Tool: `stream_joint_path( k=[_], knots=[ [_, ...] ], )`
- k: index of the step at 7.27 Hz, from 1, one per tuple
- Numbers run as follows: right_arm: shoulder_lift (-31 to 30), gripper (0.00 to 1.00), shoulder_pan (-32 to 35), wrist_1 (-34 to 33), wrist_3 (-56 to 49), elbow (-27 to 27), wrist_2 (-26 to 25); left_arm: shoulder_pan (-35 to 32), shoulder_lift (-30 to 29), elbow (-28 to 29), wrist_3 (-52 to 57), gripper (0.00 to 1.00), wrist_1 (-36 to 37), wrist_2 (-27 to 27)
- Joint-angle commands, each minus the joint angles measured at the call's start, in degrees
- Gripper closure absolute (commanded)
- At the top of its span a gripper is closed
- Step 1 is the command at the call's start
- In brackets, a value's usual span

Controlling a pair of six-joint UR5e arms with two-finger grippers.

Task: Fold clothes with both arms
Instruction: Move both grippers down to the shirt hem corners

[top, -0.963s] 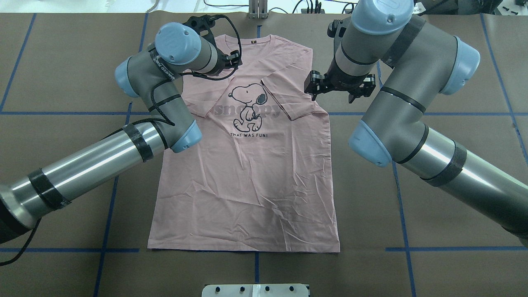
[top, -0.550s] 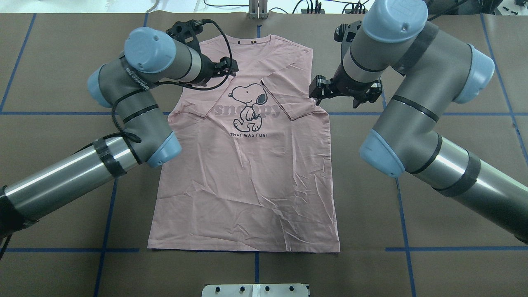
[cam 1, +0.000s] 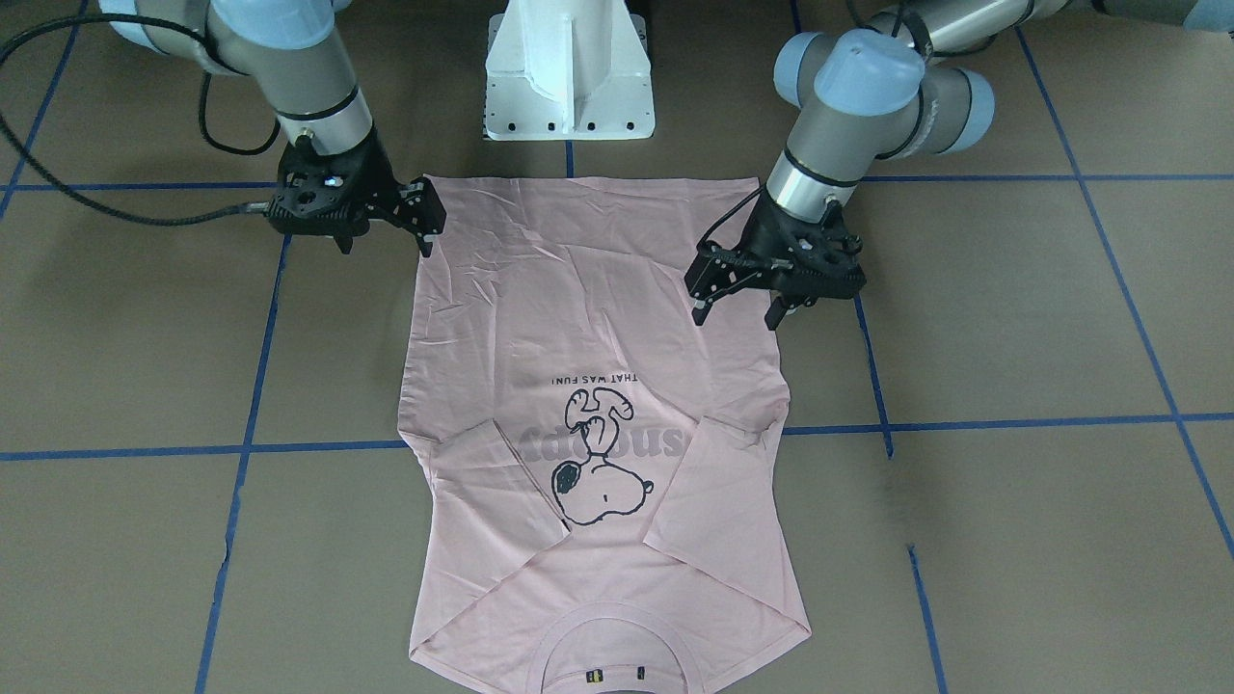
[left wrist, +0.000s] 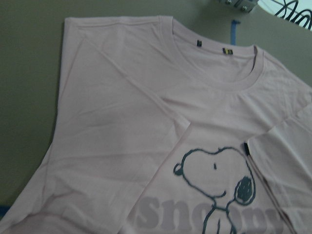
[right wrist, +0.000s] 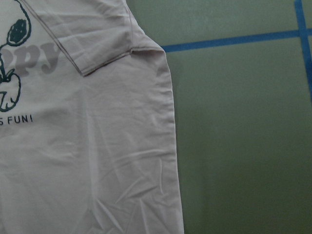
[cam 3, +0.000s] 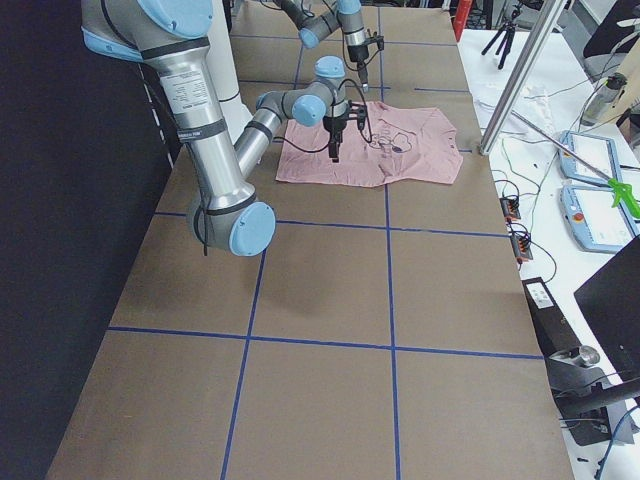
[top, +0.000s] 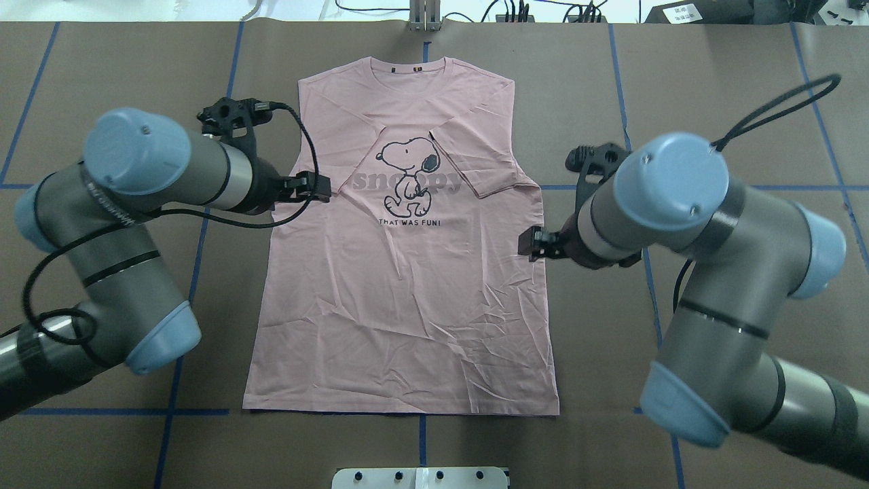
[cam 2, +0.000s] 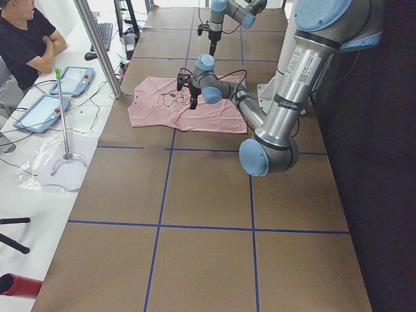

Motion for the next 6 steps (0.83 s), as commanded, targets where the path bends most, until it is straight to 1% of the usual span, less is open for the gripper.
stream_joint_path(
  k=[1,2,3,4,5,6],
  knots=[
    [-3.76,0.0,-15.3,0.46,16.28,5.17,-11.14,0.37,6.82,-7.64,0.55,0.0,0.71,0.04],
    [-5.43,0.0,-20.33,2.37,18.98,5.28,-17.01,0.63,6.83,-7.04,0.64,0.0,0.71,0.04],
    [-9.28,0.0,-22.81,6.4,19.53,5.02,-18.37,0.63,6.83,-6.59,0.64,0.0,0.62,0.04],
    [-13.32,0.0,-23.1,12.0,19.62,4.32,-18.56,0.63,6.56,-6.76,0.64,0.0,0.71,0.04],
    [-14.23,0.0,-23.28,13.19,19.63,3.36,-18.56,0.63,6.39,-6.68,0.64,0.0,0.71,0.04],
    [-13.63,0.0,-23.45,13.29,19.54,1.35,-17.95,0.81,6.3,-6.68,0.64,0.0,0.71,0.04]
  ],
)
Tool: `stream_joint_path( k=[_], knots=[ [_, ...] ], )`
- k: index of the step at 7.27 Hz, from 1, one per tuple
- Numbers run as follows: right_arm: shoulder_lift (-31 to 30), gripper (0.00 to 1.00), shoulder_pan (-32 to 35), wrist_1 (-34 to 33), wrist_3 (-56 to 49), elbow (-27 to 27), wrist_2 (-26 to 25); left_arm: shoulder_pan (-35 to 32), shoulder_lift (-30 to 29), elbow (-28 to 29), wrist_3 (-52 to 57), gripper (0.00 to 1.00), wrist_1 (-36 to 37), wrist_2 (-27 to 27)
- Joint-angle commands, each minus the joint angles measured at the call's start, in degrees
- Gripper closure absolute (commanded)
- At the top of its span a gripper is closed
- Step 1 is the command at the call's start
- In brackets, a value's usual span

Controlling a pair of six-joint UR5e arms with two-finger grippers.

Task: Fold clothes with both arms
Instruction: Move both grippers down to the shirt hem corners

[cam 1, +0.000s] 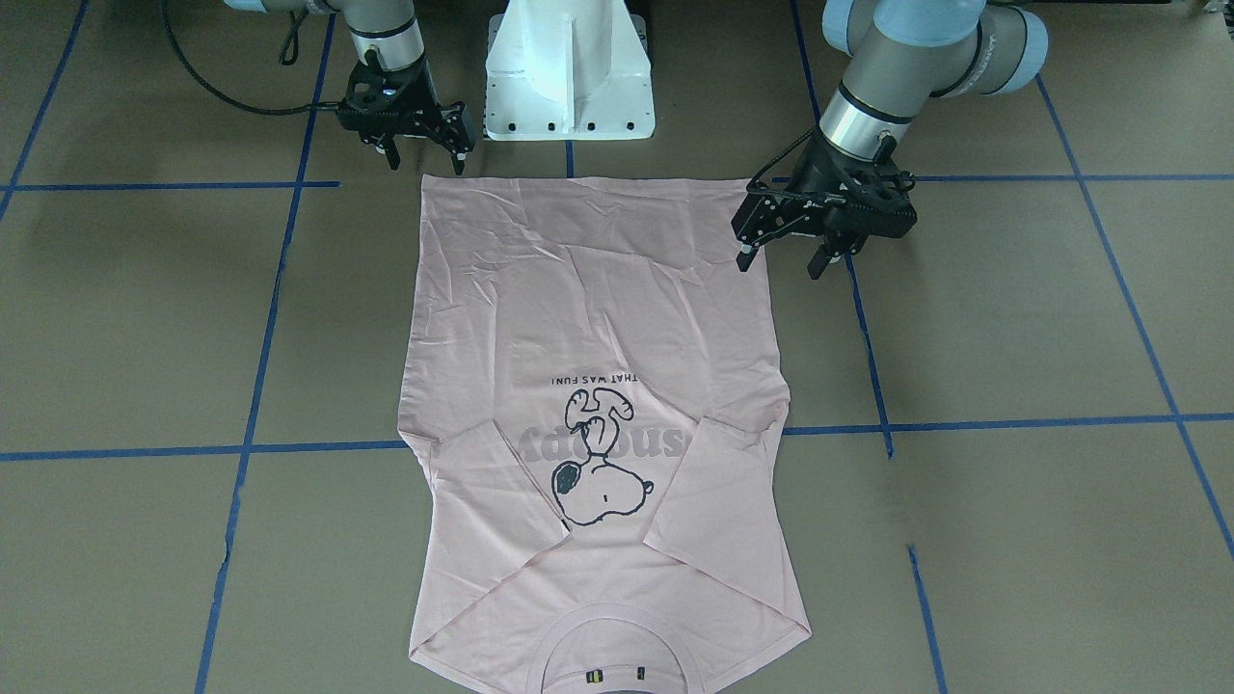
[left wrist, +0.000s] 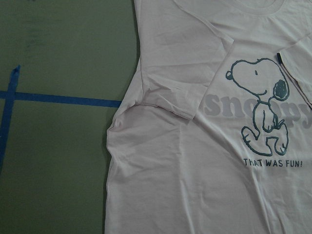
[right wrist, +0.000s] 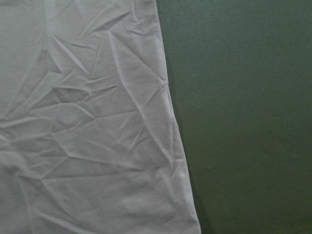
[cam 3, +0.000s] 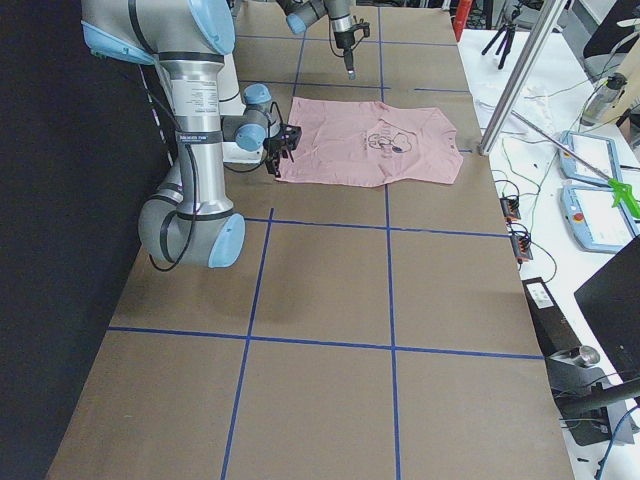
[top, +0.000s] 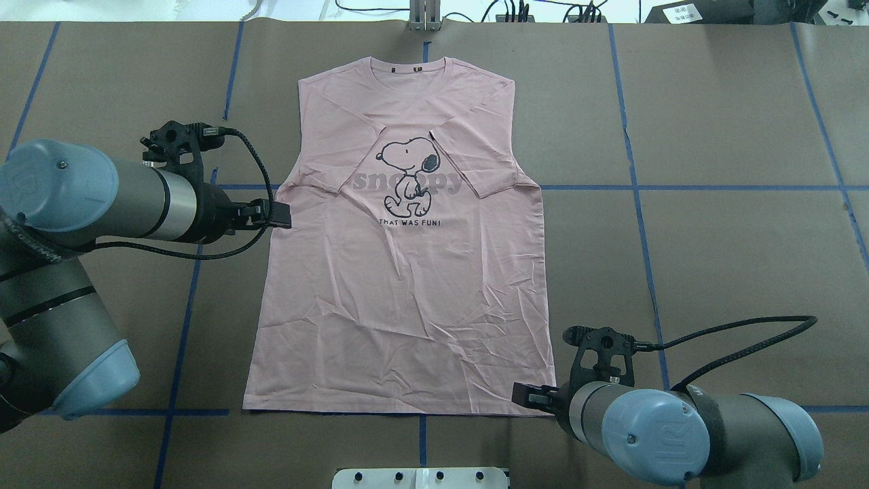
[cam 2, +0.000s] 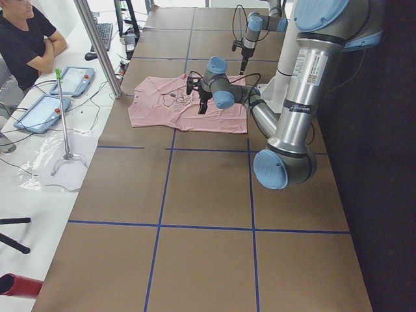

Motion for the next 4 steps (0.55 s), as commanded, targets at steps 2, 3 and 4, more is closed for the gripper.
stream_joint_path(
  k=[2,3,4],
  knots=[
    [-0.04,0.0,-0.77,1.32,-0.05,-2.77,0.65,0.2,-0.14,0.03,-0.09,0.0,0.01,0.0],
    [0.05,0.0,-1.04,1.32,-0.05,-2.95,0.65,0.2,-0.14,0.12,-0.09,0.0,-0.08,0.0],
    [1.0,0.0,-1.39,1.15,-0.05,-3.3,0.65,0.2,-0.23,0.12,-0.09,0.0,-0.08,0.0]
  ],
)
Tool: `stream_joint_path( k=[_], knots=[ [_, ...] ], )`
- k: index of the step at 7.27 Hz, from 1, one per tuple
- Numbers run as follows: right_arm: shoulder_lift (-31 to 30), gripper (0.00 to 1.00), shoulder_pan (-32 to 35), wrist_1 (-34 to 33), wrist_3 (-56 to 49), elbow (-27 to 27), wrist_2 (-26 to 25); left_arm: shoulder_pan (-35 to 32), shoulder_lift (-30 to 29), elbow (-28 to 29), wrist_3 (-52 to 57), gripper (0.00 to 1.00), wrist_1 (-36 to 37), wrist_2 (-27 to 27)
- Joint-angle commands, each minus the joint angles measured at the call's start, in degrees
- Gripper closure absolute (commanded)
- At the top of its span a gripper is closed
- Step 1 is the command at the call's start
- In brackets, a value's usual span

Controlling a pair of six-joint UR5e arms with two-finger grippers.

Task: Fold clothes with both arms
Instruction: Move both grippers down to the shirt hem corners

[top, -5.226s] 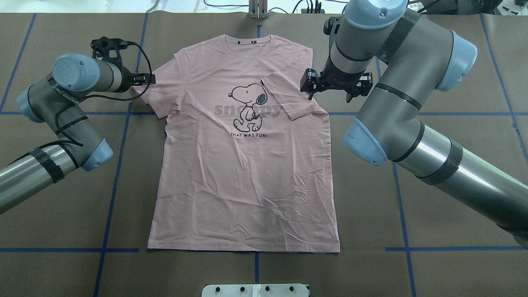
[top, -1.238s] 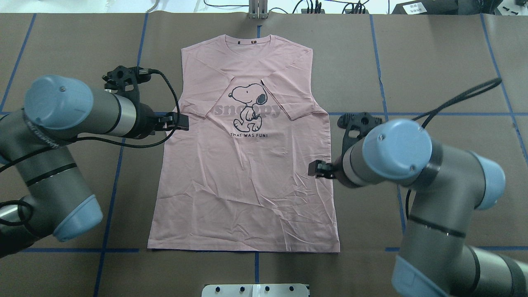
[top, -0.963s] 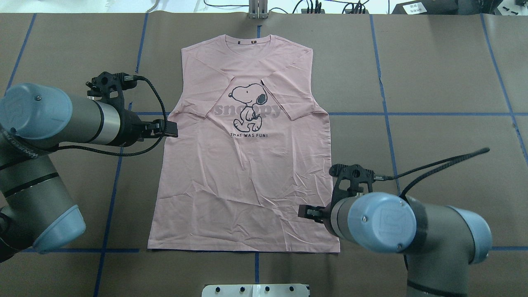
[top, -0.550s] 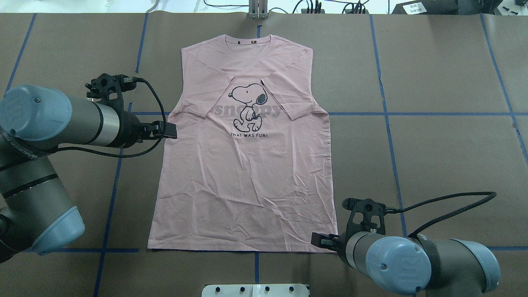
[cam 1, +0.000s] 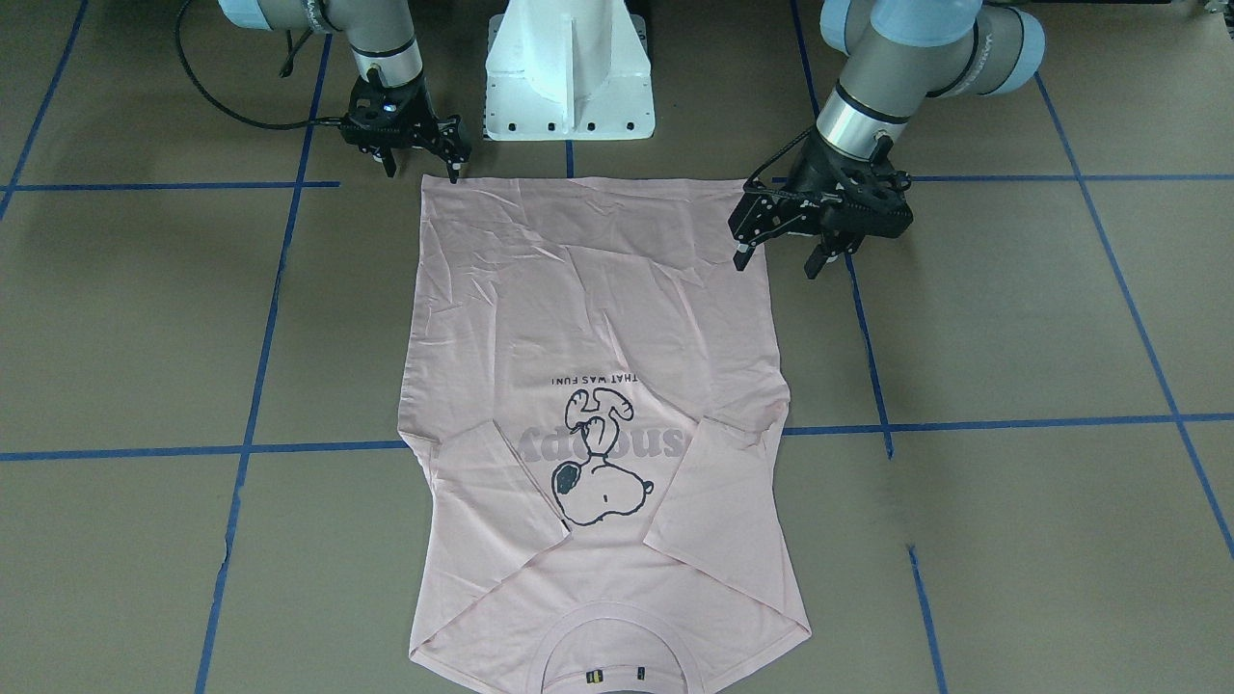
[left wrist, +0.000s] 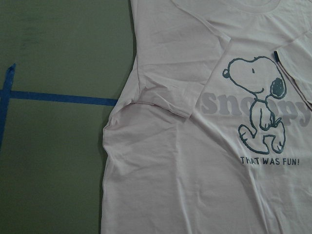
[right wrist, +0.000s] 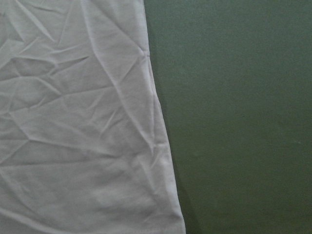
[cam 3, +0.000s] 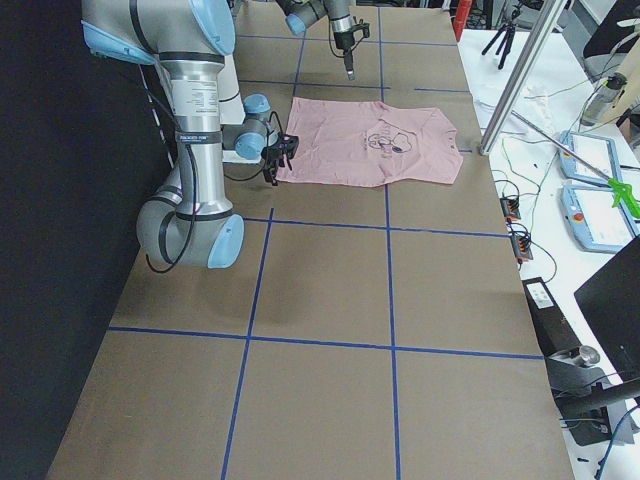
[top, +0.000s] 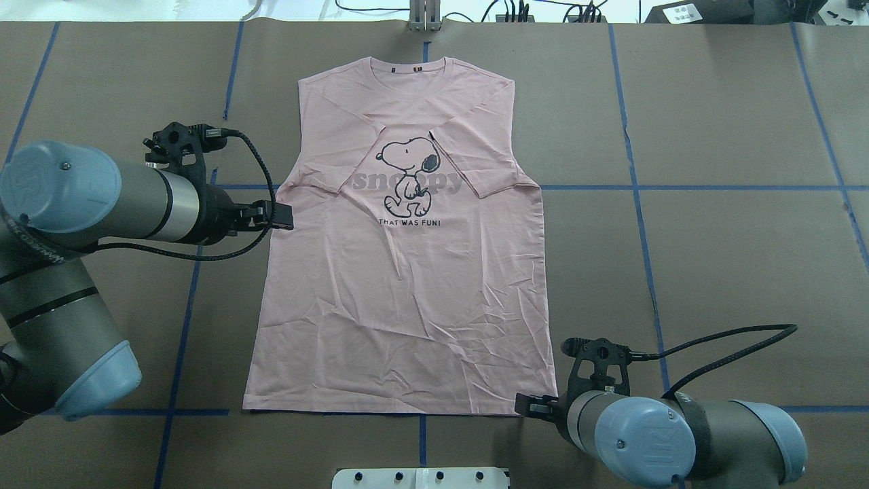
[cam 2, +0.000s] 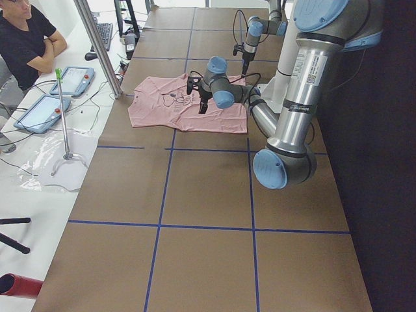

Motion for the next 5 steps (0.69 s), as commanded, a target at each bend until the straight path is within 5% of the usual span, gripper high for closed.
stream_joint_path(
  k=[1,5],
  knots=[
    [1.83,0.01,-0.39,-0.47,-0.01,-1.2,0.04,0.01,-0.24,0.03,0.08,0.0,-0.03,0.0],
    [2.02,0.04,0.92,-0.47,-0.54,-1.38,0.65,0.09,-0.25,0.12,-0.01,0.0,-0.03,0.0]
  ],
)
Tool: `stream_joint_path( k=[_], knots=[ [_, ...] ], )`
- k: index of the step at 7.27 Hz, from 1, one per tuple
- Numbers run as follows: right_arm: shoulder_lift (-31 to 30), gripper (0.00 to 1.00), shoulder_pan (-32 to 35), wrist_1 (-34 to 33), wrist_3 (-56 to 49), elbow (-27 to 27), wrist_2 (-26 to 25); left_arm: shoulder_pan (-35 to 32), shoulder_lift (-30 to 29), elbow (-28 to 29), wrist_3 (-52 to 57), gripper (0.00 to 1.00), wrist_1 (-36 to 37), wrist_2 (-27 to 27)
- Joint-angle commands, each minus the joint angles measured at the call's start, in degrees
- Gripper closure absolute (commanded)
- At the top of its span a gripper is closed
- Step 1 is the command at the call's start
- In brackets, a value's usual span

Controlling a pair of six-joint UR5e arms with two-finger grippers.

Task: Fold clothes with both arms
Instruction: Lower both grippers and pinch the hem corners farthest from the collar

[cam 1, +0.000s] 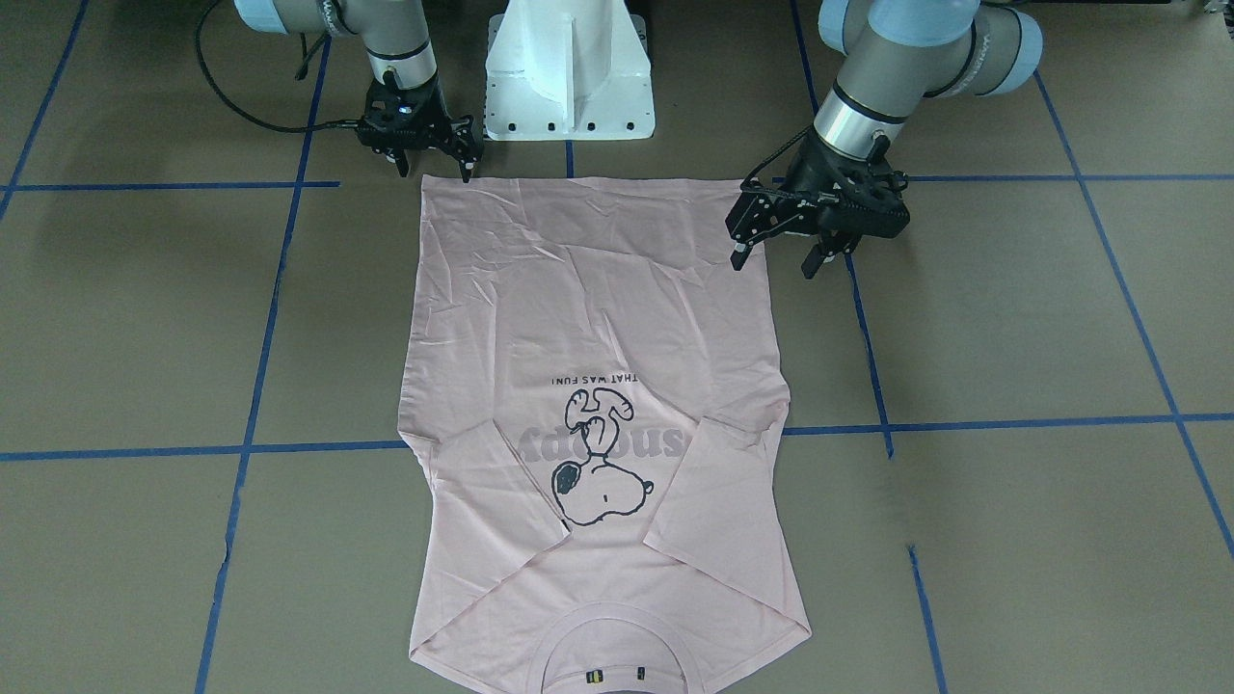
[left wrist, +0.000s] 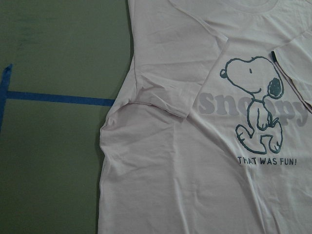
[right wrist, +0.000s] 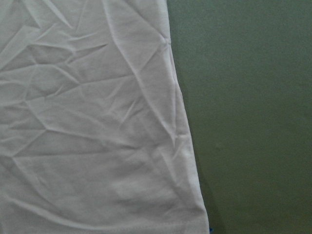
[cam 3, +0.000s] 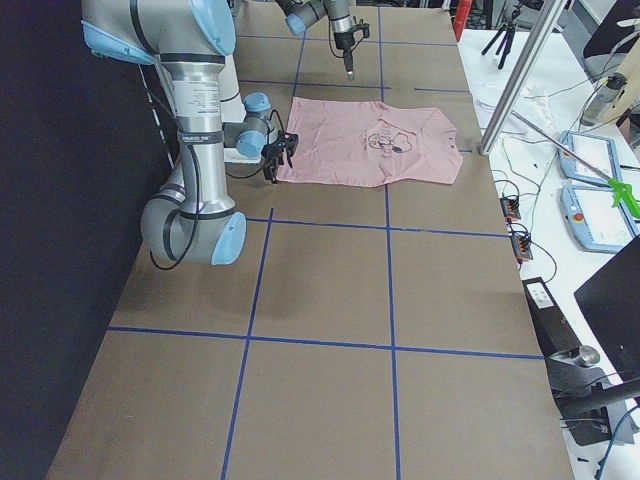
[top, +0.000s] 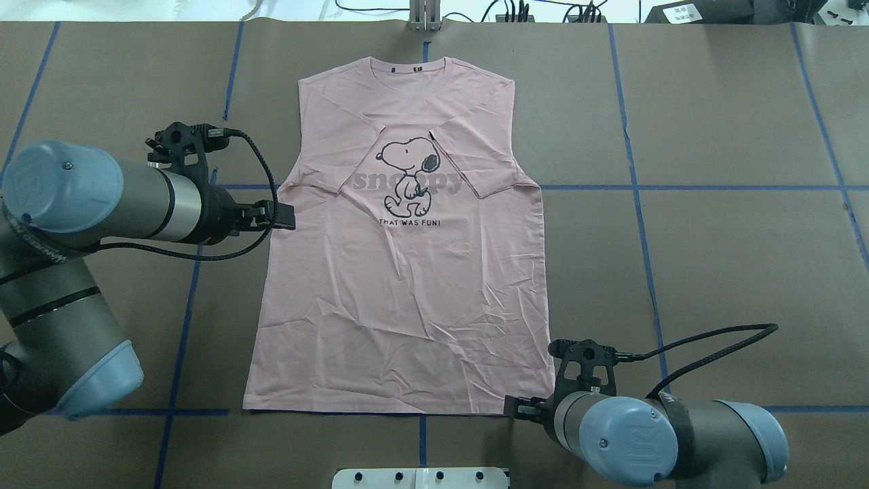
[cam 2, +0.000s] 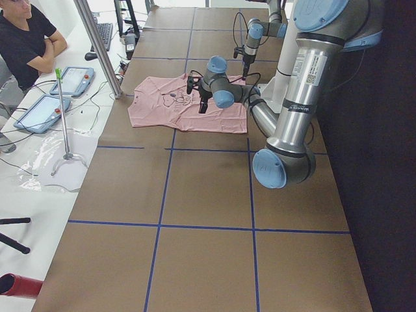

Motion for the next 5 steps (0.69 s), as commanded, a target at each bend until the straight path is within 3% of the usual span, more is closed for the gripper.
stream_joint_path(
  k=[1,3,5],
  knots=[
    [0.04,0.04,1.2,-0.09,-0.07,-0.17,0.18,0.02,0.0,0.02,0.04,0.0,0.0,0.05],
    [-0.05,0.07,1.29,-0.09,-0.07,-0.52,0.19,0.02,0.0,-0.07,0.04,0.0,0.0,0.05],
    [0.04,0.16,1.21,-0.01,-0.07,-1.13,1.15,0.02,-0.09,-0.07,0.04,0.0,0.09,-0.04]
  ],
)
